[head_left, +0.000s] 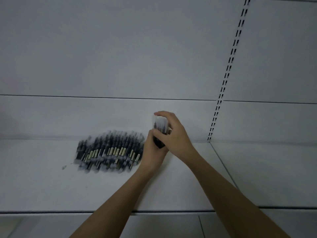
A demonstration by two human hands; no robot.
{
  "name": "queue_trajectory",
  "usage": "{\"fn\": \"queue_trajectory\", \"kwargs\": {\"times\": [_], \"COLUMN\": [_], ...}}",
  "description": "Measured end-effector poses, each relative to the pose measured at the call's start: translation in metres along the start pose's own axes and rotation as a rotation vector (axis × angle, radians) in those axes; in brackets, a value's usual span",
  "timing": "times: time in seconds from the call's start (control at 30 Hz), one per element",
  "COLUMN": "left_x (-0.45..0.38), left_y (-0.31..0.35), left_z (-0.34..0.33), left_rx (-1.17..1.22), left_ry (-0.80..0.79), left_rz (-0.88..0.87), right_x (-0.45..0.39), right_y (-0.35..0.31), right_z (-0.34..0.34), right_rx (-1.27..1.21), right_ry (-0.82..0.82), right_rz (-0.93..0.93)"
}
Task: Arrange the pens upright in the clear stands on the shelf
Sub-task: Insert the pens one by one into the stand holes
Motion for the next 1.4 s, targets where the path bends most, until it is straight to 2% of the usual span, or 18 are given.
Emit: {"fn": "queue_trajectory", "kwargs": {"times": [0.17, 0.3, 0.4, 0.53, 0.67, 0.83, 1.07, 1.23, 1.4], "left_x": [0.018, 0.015, 0.011, 0.0, -0.009, -0.006, 0.033, 0.07, 0.097], "left_y": [-0.026, -0.033, -0.03, -0.001, 0.037, 0.078, 0.136, 0.163, 0.168], "left_z": [-0.006, -0.016, -0.026, -0.055, -0.096, -0.169, -0.319, -0.42, -0.489], "left_rx": [0.032, 0.062, 0.096, 0.023, 0.062, 0.166, 0.325, 0.472, 0.532], "left_ry": [-0.111, -0.215, -0.272, -0.391, -0.459, -0.524, -0.59, -0.643, -0.709], "left_rz": [0.072, 0.121, 0.182, 0.174, 0.156, 0.15, 0.17, 0.233, 0.292], "right_x": [0.02, 0.027, 0.033, 0.05, 0.077, 0.13, 0.245, 0.324, 0.357], "right_y": [0.009, 0.009, 0.007, 0.0, -0.003, -0.003, 0.009, 0.01, 0.024], "right_z": [-0.021, -0.013, 0.021, 0.08, 0.142, 0.228, 0.364, 0.442, 0.485], "right_rx": [0.19, 0.12, 0.15, 0.398, 0.61, 0.738, 0.844, 0.81, 0.542], "right_ry": [-0.047, -0.079, -0.015, 0.016, 0.006, 0.042, 0.048, 0.113, 0.231], "right_rz": [-0.06, -0.219, -0.317, -0.398, -0.472, -0.585, -0.767, -0.831, -0.759]}}
Point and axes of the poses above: each hand's wrist, its own x-axis away from the middle knuckle, its own z-axis out of the back of the hand, y = z × x, the point moved 10 cm from there along -x, towards the middle knuckle, and after that the axes turned 7 degrees about -y, right-handed, at the moved point
